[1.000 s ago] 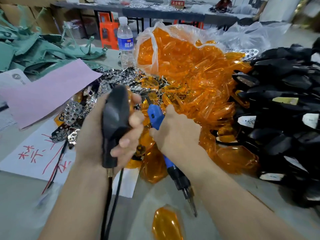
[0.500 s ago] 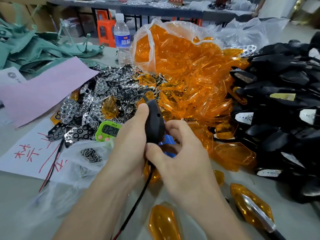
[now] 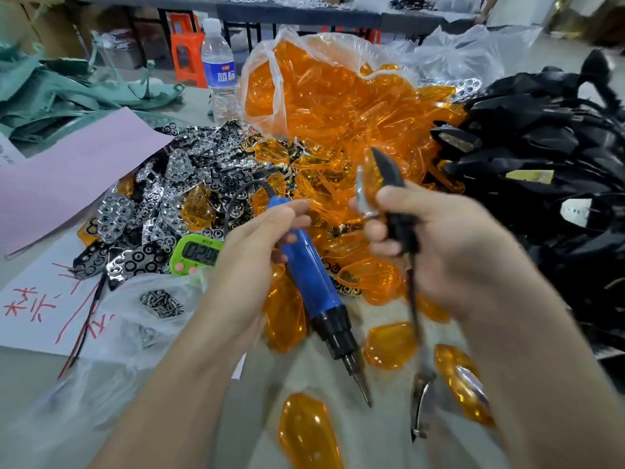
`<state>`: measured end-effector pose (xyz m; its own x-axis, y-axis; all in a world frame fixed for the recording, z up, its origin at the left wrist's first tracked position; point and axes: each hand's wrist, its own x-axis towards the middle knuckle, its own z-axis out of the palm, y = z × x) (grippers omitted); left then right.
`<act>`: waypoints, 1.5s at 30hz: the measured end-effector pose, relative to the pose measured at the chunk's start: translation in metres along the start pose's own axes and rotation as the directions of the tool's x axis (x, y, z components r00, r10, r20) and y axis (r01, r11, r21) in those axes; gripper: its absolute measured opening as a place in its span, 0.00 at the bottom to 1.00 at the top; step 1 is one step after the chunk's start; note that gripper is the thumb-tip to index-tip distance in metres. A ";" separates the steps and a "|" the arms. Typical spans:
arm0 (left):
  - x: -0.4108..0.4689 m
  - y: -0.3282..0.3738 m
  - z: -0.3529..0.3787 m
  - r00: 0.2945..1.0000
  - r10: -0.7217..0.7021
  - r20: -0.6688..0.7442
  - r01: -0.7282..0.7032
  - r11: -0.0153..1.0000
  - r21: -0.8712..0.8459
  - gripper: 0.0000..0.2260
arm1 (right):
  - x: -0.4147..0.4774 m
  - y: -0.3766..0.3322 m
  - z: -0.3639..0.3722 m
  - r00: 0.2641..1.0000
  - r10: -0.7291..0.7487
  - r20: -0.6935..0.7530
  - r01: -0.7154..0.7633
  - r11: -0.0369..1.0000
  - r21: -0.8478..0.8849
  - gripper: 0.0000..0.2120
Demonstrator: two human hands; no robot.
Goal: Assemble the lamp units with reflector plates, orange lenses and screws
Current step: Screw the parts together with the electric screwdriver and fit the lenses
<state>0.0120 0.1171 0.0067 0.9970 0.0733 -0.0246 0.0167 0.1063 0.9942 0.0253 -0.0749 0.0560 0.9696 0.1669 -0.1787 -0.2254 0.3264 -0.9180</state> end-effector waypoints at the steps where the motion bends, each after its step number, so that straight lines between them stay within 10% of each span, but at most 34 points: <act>1: -0.001 0.003 -0.008 1.000 0.005 0.001 -0.005 1.000 0.016 0.12 | -0.004 -0.014 -0.011 1.000 -0.010 0.010 0.011 0.997 -0.074 0.17; 7: 0.000 -0.001 -0.006 0.999 -0.021 0.037 0.014 0.983 0.184 0.12 | -0.037 -0.050 -0.065 0.992 0.081 0.093 0.026 0.601 -0.799 0.20; 12: -0.002 -0.005 -0.004 0.990 -0.076 0.120 0.034 0.948 0.317 0.11 | -0.063 0.001 -0.085 0.997 0.066 -0.035 -0.043 0.130 -0.991 0.25; 24: -0.002 -0.005 -0.006 0.996 0.007 0.086 -0.037 0.935 0.353 0.13 | -0.070 0.021 -0.074 0.997 -0.068 -0.035 -0.043 -0.114 -0.993 0.24; 29: 0.004 -0.013 -0.005 0.973 0.204 -0.107 -0.137 0.886 0.443 0.12 | -0.041 0.018 -0.047 0.983 -0.177 0.049 0.065 0.087 -0.994 0.16; 34: 0.009 -0.021 -0.009 0.888 0.424 -0.177 -0.196 0.698 0.688 0.12 | 0.013 0.038 -0.005 0.983 -0.150 0.108 0.117 0.047 -0.992 0.18; 40: 0.021 -0.016 -0.029 0.846 0.468 -0.257 -0.139 0.658 0.740 0.21 | 0.043 0.039 0.014 0.973 -0.216 0.085 0.066 -0.092 -0.994 0.13; 45: 0.036 -0.016 -0.059 0.825 0.393 -0.406 0.049 0.666 0.744 0.22 | 0.064 0.036 0.029 0.912 -0.406 0.062 0.096 0.064 -0.993 0.13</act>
<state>0.0433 0.1761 -0.0163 0.7986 0.5048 0.3278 0.1164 -0.6638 0.7388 0.0763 -0.0255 0.0215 0.9697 0.0770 0.2319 0.1727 -0.8873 -0.4276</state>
